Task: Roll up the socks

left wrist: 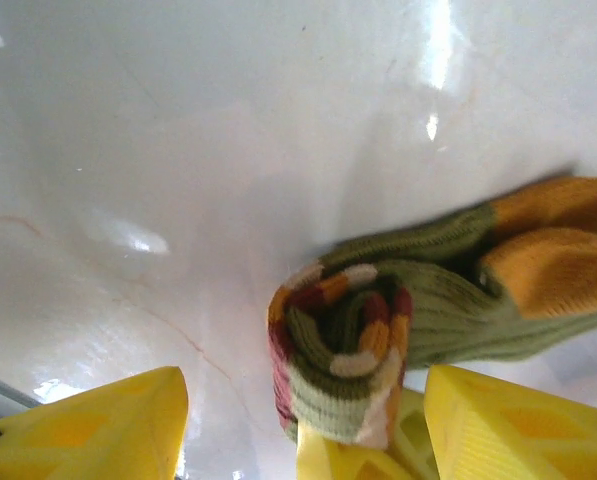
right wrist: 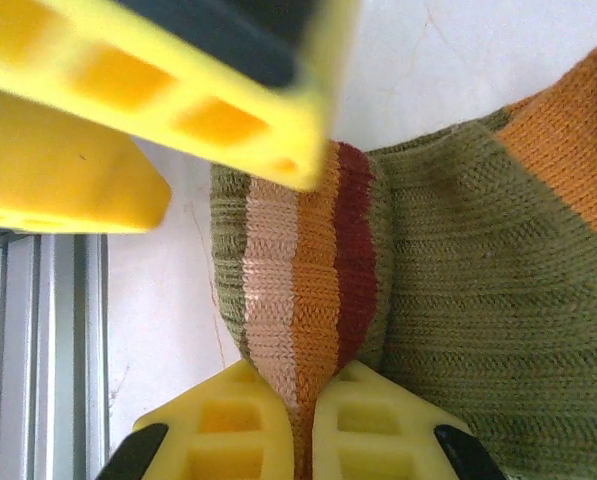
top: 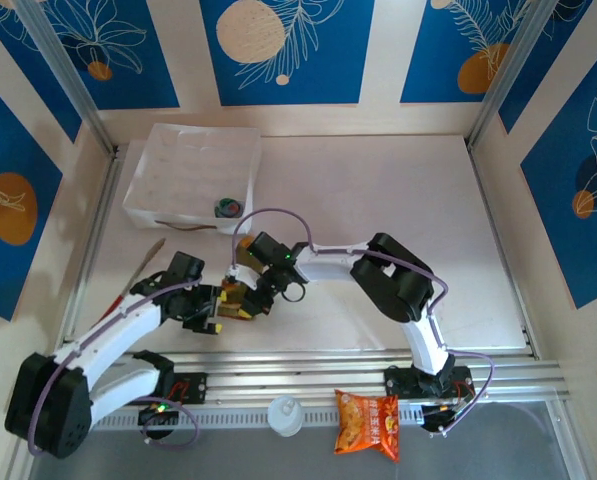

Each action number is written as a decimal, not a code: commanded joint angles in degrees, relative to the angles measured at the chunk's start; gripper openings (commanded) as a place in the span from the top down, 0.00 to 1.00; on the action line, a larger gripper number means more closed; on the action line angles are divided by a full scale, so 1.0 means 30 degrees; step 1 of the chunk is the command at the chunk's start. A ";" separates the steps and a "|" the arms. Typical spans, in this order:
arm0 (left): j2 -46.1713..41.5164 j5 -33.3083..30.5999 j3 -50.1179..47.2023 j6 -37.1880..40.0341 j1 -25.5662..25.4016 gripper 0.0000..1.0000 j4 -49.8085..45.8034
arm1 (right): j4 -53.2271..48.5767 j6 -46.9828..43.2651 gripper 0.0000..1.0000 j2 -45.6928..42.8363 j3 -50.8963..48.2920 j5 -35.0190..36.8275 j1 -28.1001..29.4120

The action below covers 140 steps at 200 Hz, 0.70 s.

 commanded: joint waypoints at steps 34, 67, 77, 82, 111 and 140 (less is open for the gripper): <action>-0.2317 -0.0327 -0.0539 0.2518 -0.0133 0.47 0.0496 | -0.4524 0.1511 1.00 0.2941 -0.0034 0.0569 -0.0112; -0.1125 0.0717 -0.0647 0.3971 -0.0557 0.49 0.1667 | -0.5666 0.1833 1.00 0.3848 0.1074 0.0239 -0.0492; -0.0988 0.0696 -0.0735 0.4021 -0.0735 0.49 0.1760 | -0.5954 0.1896 1.00 0.4041 0.1351 0.0162 -0.0635; -0.0985 0.0635 -0.0788 0.3979 -0.0787 0.49 0.1707 | -0.6129 0.1911 1.00 0.4183 0.1492 0.0080 -0.0683; -0.0863 0.0266 -0.1166 0.3814 -0.1068 0.51 0.1913 | -0.6860 0.1924 1.00 0.4735 0.2140 -0.0182 -0.0958; 0.0282 0.0097 -0.1486 0.3581 -0.1305 0.52 0.3473 | -0.7042 0.2039 1.00 0.4886 0.2434 -0.0437 -0.1038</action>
